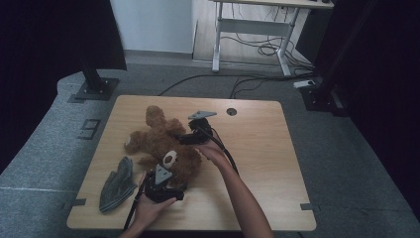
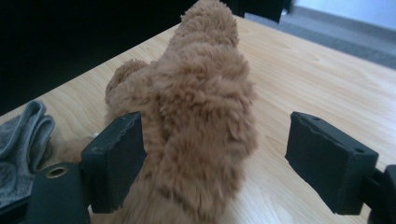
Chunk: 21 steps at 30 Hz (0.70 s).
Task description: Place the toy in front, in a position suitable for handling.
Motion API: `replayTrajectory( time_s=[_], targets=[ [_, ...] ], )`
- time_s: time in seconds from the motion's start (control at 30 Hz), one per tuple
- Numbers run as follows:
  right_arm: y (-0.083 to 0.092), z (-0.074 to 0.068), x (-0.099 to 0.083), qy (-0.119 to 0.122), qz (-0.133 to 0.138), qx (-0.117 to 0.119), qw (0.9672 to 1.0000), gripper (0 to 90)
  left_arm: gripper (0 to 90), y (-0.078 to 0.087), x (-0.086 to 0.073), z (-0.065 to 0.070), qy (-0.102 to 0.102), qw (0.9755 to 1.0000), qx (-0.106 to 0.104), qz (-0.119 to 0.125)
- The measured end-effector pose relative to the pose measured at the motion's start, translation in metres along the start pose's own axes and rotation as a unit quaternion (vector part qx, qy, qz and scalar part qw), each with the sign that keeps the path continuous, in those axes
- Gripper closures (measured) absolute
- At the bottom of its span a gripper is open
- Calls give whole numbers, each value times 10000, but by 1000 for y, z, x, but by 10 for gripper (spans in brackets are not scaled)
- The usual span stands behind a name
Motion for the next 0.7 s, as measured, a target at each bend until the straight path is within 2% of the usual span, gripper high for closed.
replayTrajectory(
  time_s=[0.17,0.3,0.33,0.43,0.47,0.5,0.53,0.6,0.7],
  targets=[
    [-25,9,1,-173,-264,122,9994,235,30,-7,1,2,86,9999,9,-115],
    [-36,10,-3,-215,-435,216,9986,287,50,-11,0,1,170,9997,1,-169],
    [-39,12,-7,-356,-394,451,9976,387,72,-13,-1,1,242,9996,21,-130],
    [-42,13,-11,-500,-348,778,9951,552,158,-15,-2,0,256,9996,122,-51],
    [-42,12,-12,-532,-329,856,9944,596,183,-15,-2,0,256,9996,122,-51],
    [-42,12,-12,-532,-329,856,9944,596,183,-16,-2,-1,288,9995,145,-15],
    [-40,10,-13,-447,-243,886,9948,686,271,-16,-2,-3,321,9994,130,55],
    [-37,8,-14,-391,-163,879,9952,720,320,-15,-2,-4,318,9994,115,67],
    [-34,6,-15,-442,38,1065,9933,756,422,-13,-3,-4,254,9994,155,193]
  ],
)
Point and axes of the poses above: each handheld gripper's, and its own axes: y roughly backward along the jaws, x roughly out of its top, z roughly to its right, the point moved 1 cm from there along -y, roughly forward along the jaws, and after that the axes turned 6 degrees about x, right-handed, at the moved point
